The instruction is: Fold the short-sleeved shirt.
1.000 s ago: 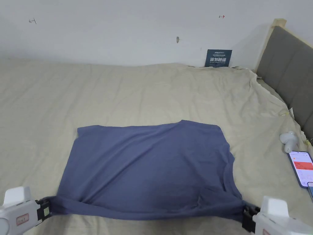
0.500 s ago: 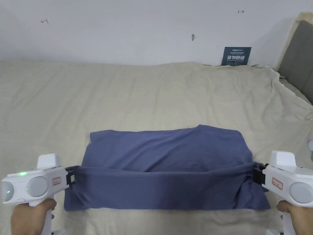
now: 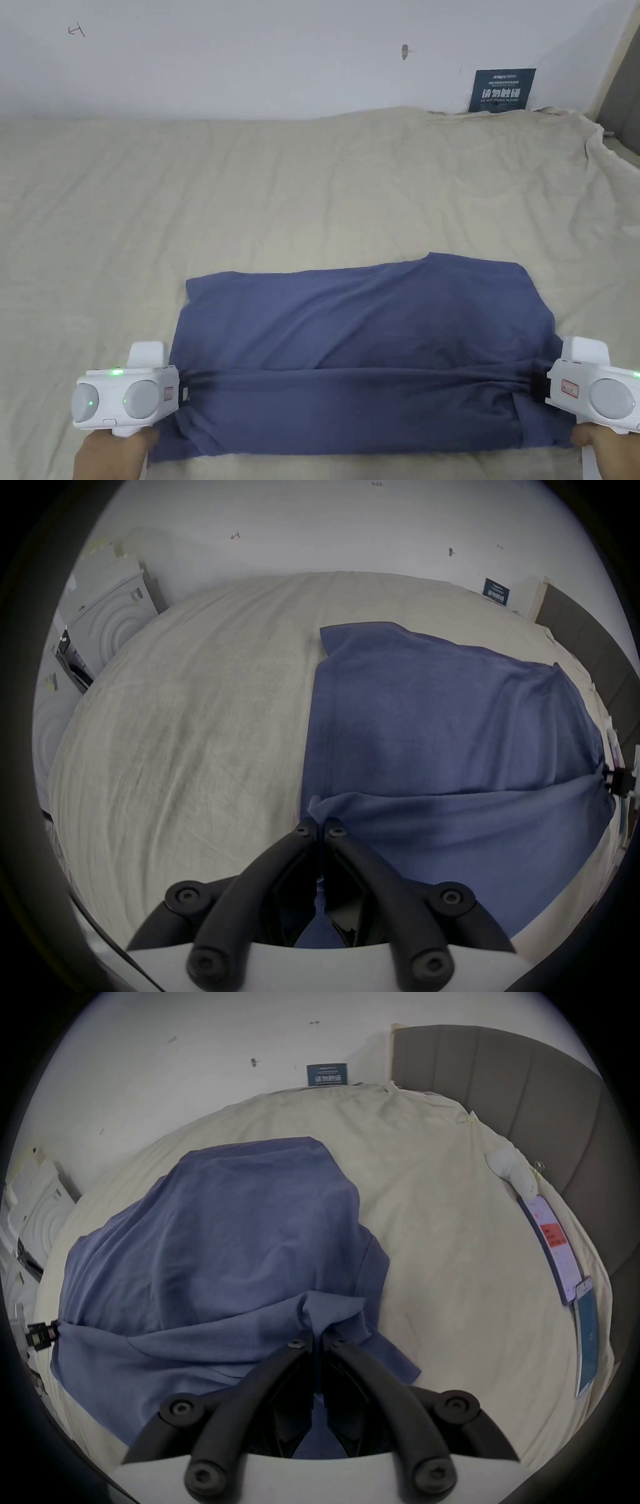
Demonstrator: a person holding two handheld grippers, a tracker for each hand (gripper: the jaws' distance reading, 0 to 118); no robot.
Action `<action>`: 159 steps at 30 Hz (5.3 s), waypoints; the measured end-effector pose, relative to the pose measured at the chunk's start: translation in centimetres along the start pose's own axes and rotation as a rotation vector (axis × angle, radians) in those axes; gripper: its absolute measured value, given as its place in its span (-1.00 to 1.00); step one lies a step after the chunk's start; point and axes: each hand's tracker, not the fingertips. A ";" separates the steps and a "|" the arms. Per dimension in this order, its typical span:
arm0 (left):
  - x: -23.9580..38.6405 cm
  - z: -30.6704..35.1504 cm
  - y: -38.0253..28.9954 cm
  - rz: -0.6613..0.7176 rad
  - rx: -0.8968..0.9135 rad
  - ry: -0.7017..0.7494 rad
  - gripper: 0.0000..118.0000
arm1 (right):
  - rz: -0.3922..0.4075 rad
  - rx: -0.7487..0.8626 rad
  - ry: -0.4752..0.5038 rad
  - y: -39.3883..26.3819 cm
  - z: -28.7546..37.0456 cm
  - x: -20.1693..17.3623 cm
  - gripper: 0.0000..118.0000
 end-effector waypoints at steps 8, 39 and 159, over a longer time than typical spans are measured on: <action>-1.2 3.8 0.7 0.124 0.015 -0.107 0.06 | -0.048 0.029 0.014 0.7 3.1 1.2 0.00; -1.2 21.2 -8.8 0.120 0.507 -0.133 -1.00 | 0.134 0.647 0.040 -8.3 28.4 1.6 -1.00; 0.1 23.1 -6.5 0.113 0.498 -0.085 -0.06 | 0.158 0.610 0.063 -7.7 37.0 -9.4 -0.23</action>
